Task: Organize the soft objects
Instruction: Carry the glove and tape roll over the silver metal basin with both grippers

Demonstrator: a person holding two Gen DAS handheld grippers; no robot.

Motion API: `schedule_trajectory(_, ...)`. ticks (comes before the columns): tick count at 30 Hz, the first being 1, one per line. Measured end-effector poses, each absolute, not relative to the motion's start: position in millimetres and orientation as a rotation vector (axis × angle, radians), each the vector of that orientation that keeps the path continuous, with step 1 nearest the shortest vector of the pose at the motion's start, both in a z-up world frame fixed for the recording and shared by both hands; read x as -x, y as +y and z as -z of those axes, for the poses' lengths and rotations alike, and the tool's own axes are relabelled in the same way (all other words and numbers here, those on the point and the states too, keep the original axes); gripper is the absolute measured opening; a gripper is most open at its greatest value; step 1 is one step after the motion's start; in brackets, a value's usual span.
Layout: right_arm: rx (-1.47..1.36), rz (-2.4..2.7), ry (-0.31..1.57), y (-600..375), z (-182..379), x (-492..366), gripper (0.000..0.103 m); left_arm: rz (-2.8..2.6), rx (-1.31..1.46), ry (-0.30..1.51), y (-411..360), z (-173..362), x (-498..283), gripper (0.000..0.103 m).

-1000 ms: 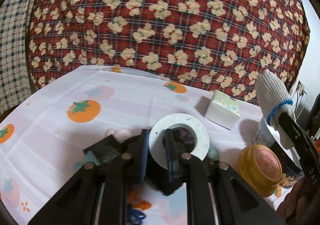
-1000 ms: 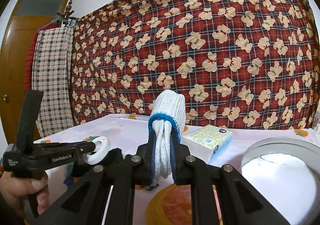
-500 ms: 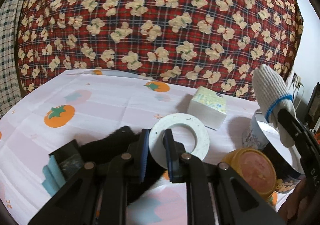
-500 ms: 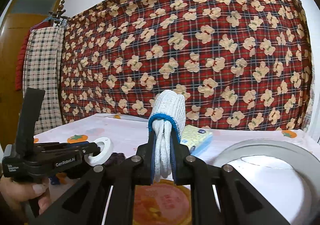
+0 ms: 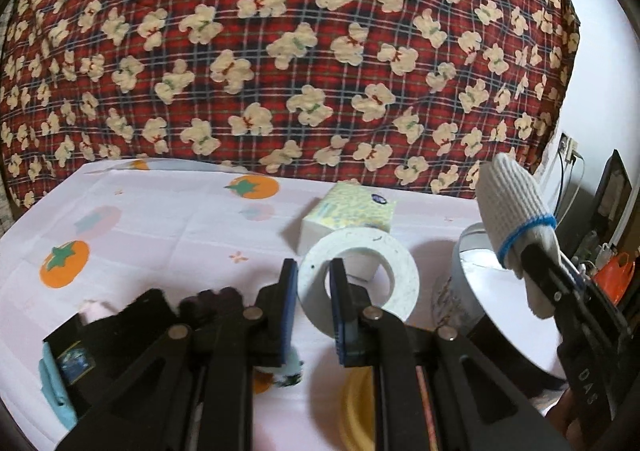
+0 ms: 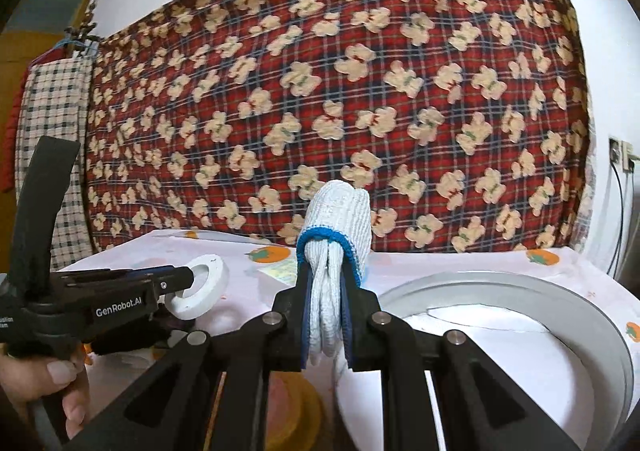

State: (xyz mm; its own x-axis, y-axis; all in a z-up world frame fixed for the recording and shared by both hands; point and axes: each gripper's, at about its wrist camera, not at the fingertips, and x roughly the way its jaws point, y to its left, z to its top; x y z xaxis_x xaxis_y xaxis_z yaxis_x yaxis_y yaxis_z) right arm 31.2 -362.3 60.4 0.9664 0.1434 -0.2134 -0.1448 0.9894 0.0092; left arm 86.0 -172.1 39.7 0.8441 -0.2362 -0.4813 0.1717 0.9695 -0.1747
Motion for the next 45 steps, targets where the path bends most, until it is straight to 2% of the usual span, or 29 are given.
schedule_trajectory(34,-0.004,0.103,0.271,-425,-66,-23,0.014,0.369,0.035,0.641,-274,-61,-102,0.014)
schedule_trajectory(45,0.020,0.145,0.418,-463,-75,-39,0.014,0.412,-0.016,0.733,-317,-58,-113,0.014)
